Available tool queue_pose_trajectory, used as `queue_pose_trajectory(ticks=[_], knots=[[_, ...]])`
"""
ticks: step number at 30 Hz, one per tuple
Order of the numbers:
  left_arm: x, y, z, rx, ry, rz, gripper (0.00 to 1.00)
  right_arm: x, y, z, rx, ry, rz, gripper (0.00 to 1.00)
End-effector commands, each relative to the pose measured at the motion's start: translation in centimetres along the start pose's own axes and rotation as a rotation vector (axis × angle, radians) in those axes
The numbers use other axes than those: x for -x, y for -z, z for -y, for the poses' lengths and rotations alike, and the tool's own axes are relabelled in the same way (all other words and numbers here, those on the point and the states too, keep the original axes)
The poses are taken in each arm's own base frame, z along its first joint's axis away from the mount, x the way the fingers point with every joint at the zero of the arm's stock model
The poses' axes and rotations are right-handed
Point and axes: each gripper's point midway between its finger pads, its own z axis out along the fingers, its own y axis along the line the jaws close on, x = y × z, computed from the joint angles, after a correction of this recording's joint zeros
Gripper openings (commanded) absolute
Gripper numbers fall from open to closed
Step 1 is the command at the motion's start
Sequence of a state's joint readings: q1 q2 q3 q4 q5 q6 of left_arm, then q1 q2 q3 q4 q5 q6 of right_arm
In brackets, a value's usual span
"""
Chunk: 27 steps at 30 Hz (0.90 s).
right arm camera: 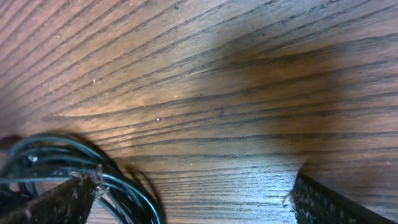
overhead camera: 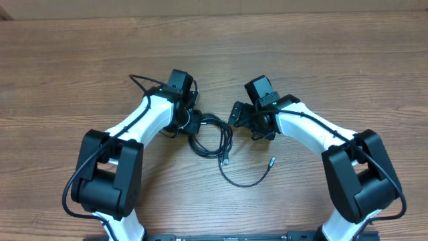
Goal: Untangle cables
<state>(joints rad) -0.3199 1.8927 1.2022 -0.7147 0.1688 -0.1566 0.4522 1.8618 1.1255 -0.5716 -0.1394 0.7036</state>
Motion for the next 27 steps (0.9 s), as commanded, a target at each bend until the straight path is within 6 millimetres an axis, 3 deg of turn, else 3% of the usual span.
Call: queue_pose_trajectory(ticks=[1, 3, 9, 15, 20, 23, 27], knots=[[1.4, 0.8, 0.2, -0.009, -0.041, 0.023, 0.04, -0.7, 0.4, -0.7, 0.062, 0.094, -0.085, 0.93], [1.4, 0.8, 0.2, -0.010, -0.057, 0.025, 0.04, -0.6, 1.4, -0.7, 0.078, 0.111, -0.131, 0.88], [2.5, 0.9, 1.2, -0.059, -0.119, 0.070, 0.04, 0.0, 4.1, 0.7, 0.092, 0.090, -0.226, 0.91], [5.8, 2.2, 2.5, -0.104, -0.215, 0.190, 0.04, 1.2, 4.6, 3.0, 0.083, 0.008, -0.228, 0.95], [5.7, 2.5, 4.1, -0.177, -0.399, 0.209, 0.04, 1.6, 4.7, 3.9, 0.077, -0.019, -0.228, 1.00], [5.7, 2.5, 4.2, -0.180, -0.408, 0.209, 0.04, 1.5, 4.6, 4.0, 0.077, -0.021, -0.229, 1.00], [5.8, 2.4, 3.6, -0.146, -0.405, 0.209, 0.04, 1.4, 4.5, 2.4, 0.136, -0.003, -0.229, 0.97]])
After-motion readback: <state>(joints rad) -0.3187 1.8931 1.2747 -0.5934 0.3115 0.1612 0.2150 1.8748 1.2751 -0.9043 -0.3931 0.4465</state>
